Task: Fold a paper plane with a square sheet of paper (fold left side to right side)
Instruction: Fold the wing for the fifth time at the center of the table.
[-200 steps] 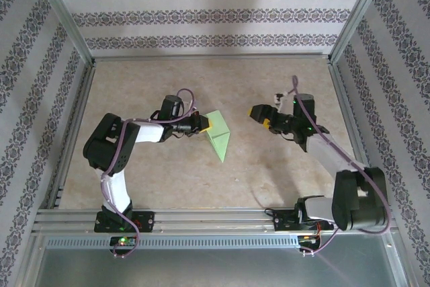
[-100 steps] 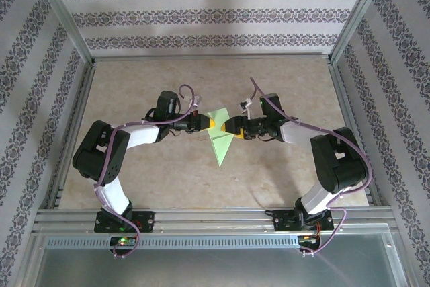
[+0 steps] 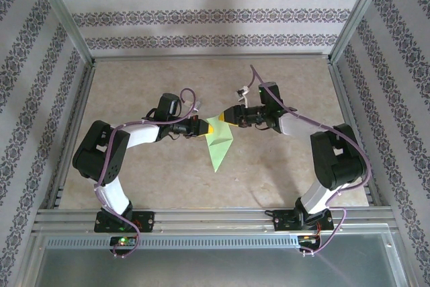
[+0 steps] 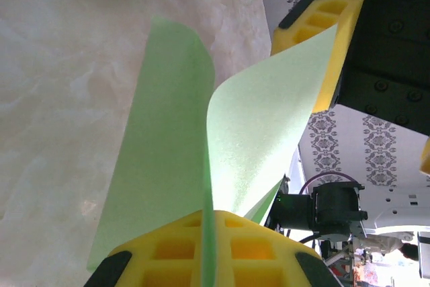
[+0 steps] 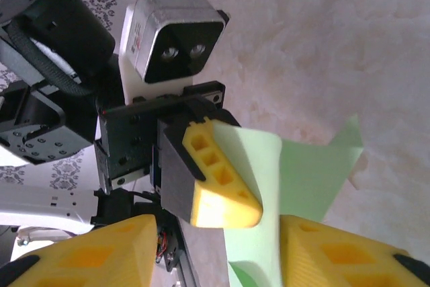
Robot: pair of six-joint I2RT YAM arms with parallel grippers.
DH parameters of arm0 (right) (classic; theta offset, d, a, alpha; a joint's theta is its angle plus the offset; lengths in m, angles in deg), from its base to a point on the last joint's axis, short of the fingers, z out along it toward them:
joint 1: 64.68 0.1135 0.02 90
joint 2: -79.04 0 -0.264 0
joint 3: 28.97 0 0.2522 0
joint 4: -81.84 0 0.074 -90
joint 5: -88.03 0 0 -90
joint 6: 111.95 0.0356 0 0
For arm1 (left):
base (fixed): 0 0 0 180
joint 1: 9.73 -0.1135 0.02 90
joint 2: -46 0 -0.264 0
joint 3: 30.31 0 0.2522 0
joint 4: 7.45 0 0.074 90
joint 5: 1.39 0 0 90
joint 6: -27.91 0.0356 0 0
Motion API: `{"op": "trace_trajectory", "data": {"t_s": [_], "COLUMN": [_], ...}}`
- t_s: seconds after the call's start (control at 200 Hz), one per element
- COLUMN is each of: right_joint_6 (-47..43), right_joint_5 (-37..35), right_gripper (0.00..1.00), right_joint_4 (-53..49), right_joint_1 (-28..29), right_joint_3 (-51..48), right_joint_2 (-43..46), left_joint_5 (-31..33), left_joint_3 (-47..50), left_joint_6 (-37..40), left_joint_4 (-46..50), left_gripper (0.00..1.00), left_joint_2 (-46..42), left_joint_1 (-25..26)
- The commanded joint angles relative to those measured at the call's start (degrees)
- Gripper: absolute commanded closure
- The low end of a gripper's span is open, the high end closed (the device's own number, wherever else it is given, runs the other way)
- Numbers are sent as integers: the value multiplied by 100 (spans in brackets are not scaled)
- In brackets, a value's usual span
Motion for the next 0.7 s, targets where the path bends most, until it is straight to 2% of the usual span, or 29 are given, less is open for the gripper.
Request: {"op": "trace_trajectory", "data": {"t_s": [0.0, 0.19, 0.285, 0.385, 0.46, 0.555, 0.695], "right_joint_6": [-117, -279, -383, -503, -528, -490, -342], "right_joint_5": [51, -304, -450, -659, -821, -993, -1428], "right_gripper": [54, 67, 78, 92, 100, 100, 100], "right_joint_4": [-89, -347, -510, -663, -652, -568, -557], "right_joint_1": [98, 110, 110, 126, 123, 126, 129], "right_joint_3": [229, 389, 421, 424, 383, 363, 372], "right_joint_2": [-239, -395, -447, -497, -623, -927, -1083], "left_joint_5": [-132, -110, -101, 26, 304, 960, 2108], "left_joint_3": [-56, -81, -100, -102, -87, -117, -228], "left_joint_6": [150, 161, 195, 360, 710, 1296, 1946], "left_joint_4": [37, 34, 70, 250, 620, 1407, 2498], "left_gripper": [100, 100, 98, 83, 66, 52, 42], "left_joint_2": [-67, -37, -3, -26, -126, -299, -703], "left_joint_1": [-17, -13, -10, -10, -10, -25, -35]}}
